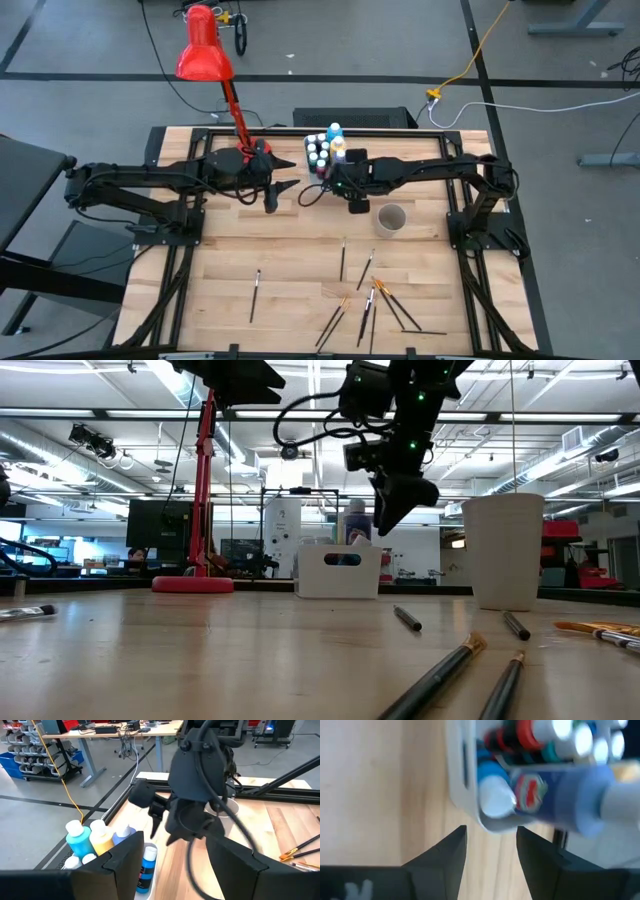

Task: Pick & Place Paint Supplies
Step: Put the small light blue paint bottle into the white bin

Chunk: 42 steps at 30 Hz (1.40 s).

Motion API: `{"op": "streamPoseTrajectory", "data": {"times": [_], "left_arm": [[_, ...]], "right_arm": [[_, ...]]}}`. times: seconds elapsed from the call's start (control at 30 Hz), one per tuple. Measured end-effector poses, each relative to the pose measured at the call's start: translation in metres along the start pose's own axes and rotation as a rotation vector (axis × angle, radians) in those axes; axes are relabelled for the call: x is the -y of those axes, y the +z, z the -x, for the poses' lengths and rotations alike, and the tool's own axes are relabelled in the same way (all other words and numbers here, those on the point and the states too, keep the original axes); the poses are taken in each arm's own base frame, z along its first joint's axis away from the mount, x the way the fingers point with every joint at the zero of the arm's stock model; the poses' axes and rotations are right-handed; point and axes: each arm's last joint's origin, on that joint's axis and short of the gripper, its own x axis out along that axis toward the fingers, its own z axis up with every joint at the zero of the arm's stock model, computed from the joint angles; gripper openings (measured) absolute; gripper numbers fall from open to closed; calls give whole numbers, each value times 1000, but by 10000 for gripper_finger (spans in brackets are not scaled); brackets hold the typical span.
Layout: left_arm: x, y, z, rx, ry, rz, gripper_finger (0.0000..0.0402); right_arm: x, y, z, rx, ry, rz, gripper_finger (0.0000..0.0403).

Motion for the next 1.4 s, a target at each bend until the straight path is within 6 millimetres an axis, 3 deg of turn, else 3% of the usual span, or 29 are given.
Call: {"op": "streamPoseTrajectory", "data": {"times": [0.23, 0.67, 1.4], "left_arm": [[0, 0, 0, -1, 0, 8, 224], [0, 0, 0, -1, 0, 7, 224], [0, 0, 0, -1, 0, 6, 224]], "right_arm": [[12, -4, -5, -26, -62, -118, 129], [19, -7, -10, 24, 93, -218, 5], [28, -5, -34, 42, 142, -339, 1]]}}
